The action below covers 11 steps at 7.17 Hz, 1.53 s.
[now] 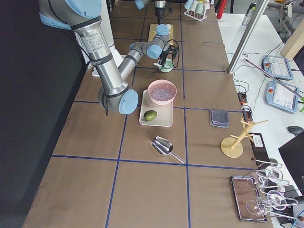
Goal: Put spoon and ice into bowl
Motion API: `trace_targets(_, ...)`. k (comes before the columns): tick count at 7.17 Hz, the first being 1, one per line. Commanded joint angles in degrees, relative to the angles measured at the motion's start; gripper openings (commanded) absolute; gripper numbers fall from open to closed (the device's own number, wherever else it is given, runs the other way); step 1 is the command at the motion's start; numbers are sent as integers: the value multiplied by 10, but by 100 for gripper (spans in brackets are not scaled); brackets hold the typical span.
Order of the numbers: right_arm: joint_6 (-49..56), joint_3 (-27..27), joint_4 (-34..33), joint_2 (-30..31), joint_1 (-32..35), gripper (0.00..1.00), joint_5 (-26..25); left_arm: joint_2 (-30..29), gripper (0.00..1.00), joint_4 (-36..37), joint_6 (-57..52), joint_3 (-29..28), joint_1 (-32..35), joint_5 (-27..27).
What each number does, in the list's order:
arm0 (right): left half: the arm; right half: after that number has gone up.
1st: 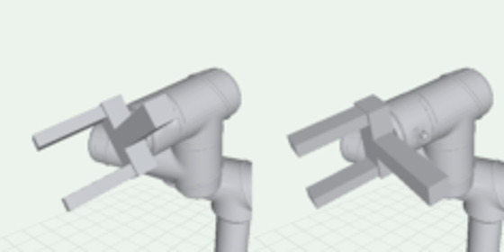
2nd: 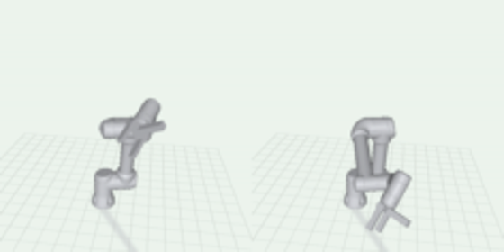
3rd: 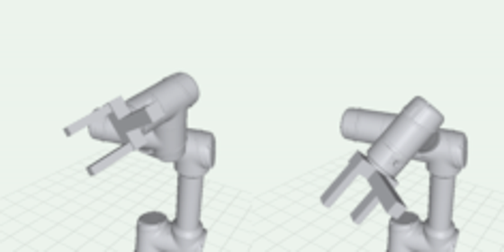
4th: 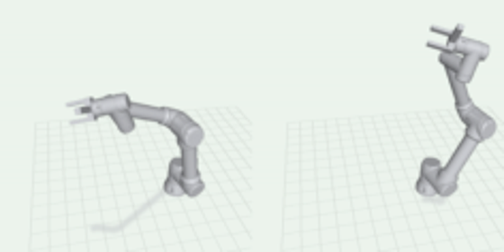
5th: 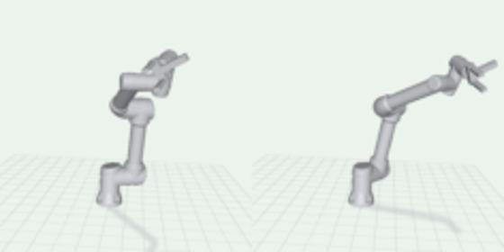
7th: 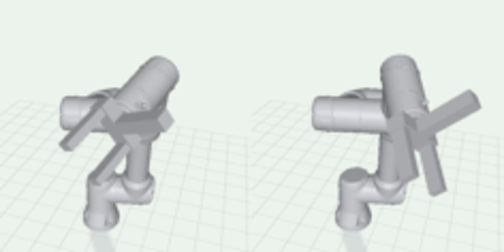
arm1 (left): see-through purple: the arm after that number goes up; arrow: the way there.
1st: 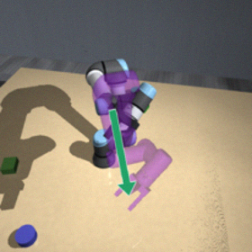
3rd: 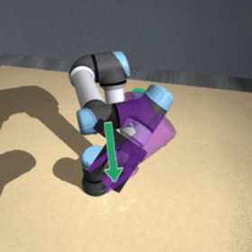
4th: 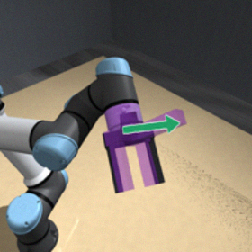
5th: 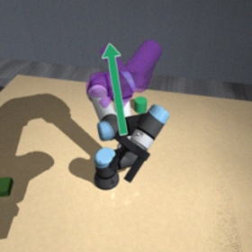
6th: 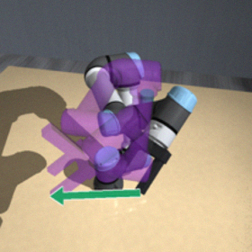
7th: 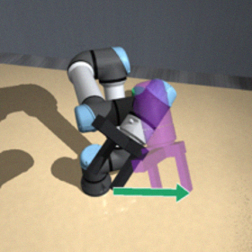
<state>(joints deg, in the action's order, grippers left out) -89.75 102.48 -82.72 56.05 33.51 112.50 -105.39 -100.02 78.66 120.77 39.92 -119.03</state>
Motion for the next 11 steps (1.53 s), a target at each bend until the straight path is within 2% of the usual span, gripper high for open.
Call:
trace_targets(1, -41, -77, 61, -46, -10, 2, -13, 6, 99, 0, 0, 2, 2, 0)
trace_targets(3, -39, -89, 68, -52, -16, 5, -14, 7, 99, 0, 0, 1, 2, 1)
trace_targets(4, -39, -92, 69, -55, -19, 17, -14, 7, 99, 0, 1, 1, 2, 1)
trace_targets(5, -38, -97, 69, -58, -20, 43, -14, 6, 99, 0, 1, 1, 2, 1)
trace_targets(6, -38, -97, 69, -58, -21, 66, -14, 6, 99, 0, 1, 1, 2, 2)
trace_targets(7, -37, -97, 69, -58, -22, 73, -14, 6, 99, 0, 1, 2, 1, 2)
trace_targets(9, -35, -90, 70, -56, -20, 99, -10, 7, 99, 1, 1, 1, 3, 5)
trace_targets(10, -35, -50, 68, -22, -4, 99, -1, 18, 99, 1, 0, 2, 18, 2)
trace_targets(11, -31, 10, 64, 46, 29, 99, 36, 44, 99, 0, -27, 6, 33, 1)
